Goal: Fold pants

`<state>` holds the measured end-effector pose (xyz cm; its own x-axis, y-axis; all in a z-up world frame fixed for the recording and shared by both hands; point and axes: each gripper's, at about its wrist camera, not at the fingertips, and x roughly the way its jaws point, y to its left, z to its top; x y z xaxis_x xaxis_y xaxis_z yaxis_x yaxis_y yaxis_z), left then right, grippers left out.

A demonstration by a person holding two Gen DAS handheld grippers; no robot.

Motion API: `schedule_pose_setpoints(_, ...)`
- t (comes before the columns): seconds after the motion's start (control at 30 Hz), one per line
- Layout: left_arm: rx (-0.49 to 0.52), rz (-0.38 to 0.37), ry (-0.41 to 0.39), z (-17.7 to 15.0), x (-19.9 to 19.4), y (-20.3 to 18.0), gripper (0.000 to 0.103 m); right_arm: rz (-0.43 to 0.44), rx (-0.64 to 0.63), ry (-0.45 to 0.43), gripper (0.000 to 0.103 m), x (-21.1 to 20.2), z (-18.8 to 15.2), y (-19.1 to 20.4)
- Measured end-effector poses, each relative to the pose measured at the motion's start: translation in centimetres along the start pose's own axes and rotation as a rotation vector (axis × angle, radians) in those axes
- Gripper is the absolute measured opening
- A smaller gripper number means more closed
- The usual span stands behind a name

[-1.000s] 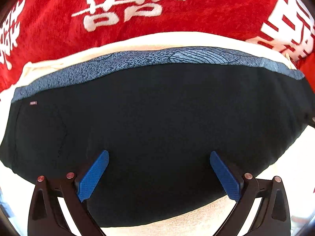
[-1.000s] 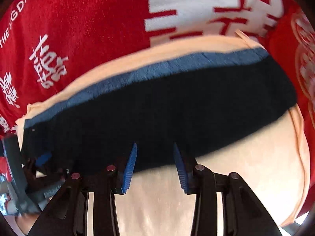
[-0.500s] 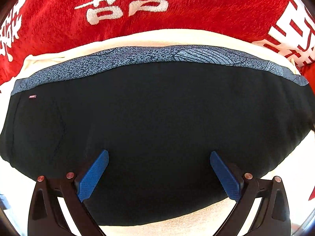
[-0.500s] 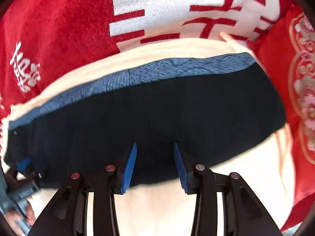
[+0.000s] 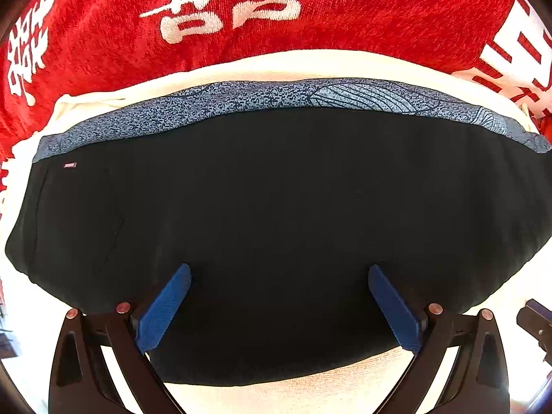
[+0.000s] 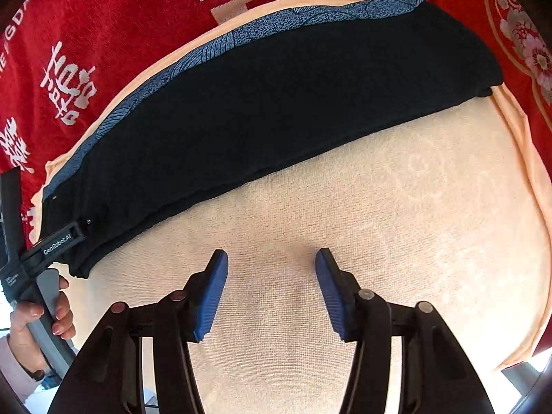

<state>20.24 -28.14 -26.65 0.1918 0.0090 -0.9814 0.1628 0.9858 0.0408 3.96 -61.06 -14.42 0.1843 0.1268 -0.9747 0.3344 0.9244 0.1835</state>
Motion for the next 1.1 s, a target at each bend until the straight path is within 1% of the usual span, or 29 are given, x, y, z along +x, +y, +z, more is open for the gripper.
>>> schedule_pose_setpoints(0.2, 0.033, 0.059, 0.000, 0.1, -0.6, -1.6, 0.103, 0.033, 0.016, -0.008, 0.061, -0.1, 0.2, -0.3)
schedule_pose_setpoints(0.27, 0.043, 0.075, -0.001, 0.2, -0.8, -2.0, 0.103, 0.038, 0.012, -0.008, 0.062, 0.1, 0.8, 0.1)
schedule_pose_setpoints(0.43, 0.048, 0.100, 0.002, 0.7, -1.2, -3.0, 0.103, 0.063, 0.022, -0.007, 0.062, -0.5, 0.7, -0.6)
schedule_pose_setpoints(0.53, 0.057, 0.121, 0.001, 0.7, -1.3, -3.7, 0.103, 0.073, 0.027, -0.007, 0.063, -0.2, 1.0, -0.3)
schedule_pose_setpoints(0.7, 0.090, 0.171, -0.008, 0.6, -2.0, -5.1, 0.103, 0.085, 0.023, -0.014, 0.067, -0.1, 0.8, -0.6)
schedule_pose_setpoints(0.87, 0.093, 0.182, -0.007, 0.5, -2.4, -6.0, 0.103, 0.094, 0.022, -0.021, 0.068, 0.2, 1.0, -0.6)
schedule_pose_setpoints(1.1, 0.119, 0.205, -0.007, 0.0, -2.6, -6.3, 0.103, 0.108, 0.037, -0.017, 0.069, -0.2, 1.3, -0.7)
